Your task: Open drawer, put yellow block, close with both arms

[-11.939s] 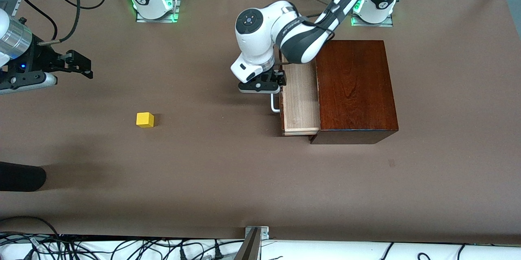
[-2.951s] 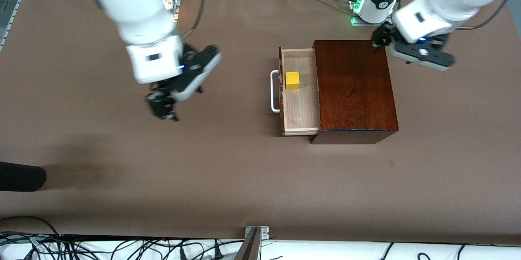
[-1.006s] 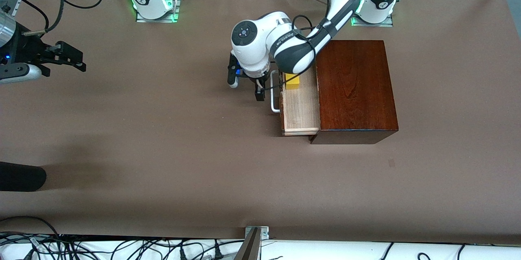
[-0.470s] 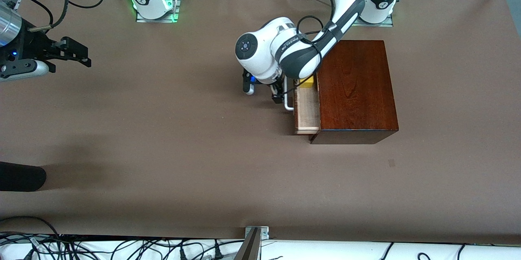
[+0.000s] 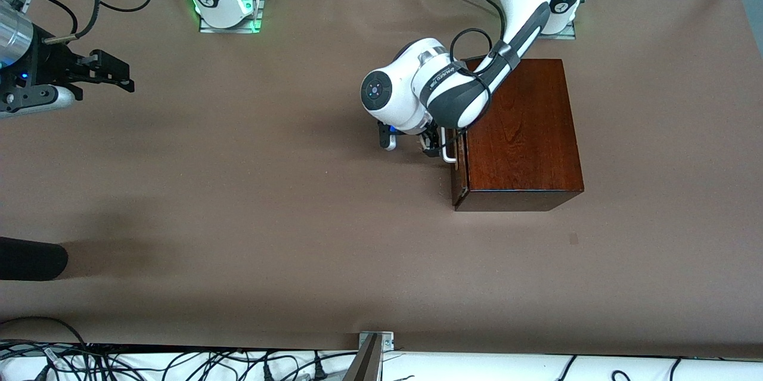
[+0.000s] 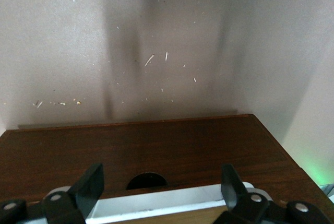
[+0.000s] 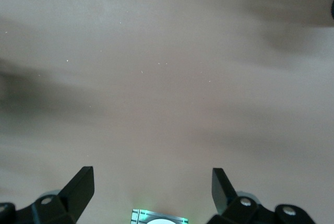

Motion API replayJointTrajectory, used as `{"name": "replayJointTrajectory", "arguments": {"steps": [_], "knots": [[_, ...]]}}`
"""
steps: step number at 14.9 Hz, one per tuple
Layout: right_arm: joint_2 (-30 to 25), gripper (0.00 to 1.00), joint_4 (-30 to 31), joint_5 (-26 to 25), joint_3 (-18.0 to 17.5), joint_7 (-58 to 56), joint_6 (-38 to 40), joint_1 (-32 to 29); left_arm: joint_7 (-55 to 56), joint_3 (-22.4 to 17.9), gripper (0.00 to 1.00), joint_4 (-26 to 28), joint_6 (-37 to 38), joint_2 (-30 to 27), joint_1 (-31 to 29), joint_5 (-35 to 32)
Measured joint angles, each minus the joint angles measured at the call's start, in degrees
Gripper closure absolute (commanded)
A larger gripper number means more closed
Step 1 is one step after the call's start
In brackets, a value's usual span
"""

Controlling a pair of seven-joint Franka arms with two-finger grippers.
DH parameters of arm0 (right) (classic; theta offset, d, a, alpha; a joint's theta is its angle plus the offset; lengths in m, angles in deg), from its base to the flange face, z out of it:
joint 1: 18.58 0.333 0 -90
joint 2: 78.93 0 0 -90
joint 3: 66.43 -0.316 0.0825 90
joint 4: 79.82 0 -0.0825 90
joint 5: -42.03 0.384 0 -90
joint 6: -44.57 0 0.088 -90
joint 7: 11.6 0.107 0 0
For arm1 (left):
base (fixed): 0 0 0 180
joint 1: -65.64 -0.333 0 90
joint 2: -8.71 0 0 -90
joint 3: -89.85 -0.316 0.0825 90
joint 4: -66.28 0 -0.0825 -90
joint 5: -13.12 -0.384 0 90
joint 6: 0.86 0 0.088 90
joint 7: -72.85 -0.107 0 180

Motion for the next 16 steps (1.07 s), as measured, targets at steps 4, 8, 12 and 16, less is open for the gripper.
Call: {"name": "replayJointTrajectory", "arguments": {"steps": [4,8,12,16], "knots": [[0.0,0.0,0.0,0.0,0.0,0.0,0.3,0.0,0.0,0.2,0.0,0.1,1.4,0.0,0.0,-3.1],[0.0,0.0,0.0,-0.7,0.0,0.0,0.3,0.0,0.0,0.2,0.0,-0.1,1.3,0.0,0.0,-3.3],[0.0,0.0,0.0,-4.4,0.0,0.0,0.2,0.0,3.3,0.2,0.0,-2.0,1.2,-2.2,-0.1,0.2],[0.1,0.0,0.0,-4.5,0.1,0.0,-1.0,0.0,8.4,0.1,0.0,-5.9,1.4,-7.6,-2.0,6.1]]}}
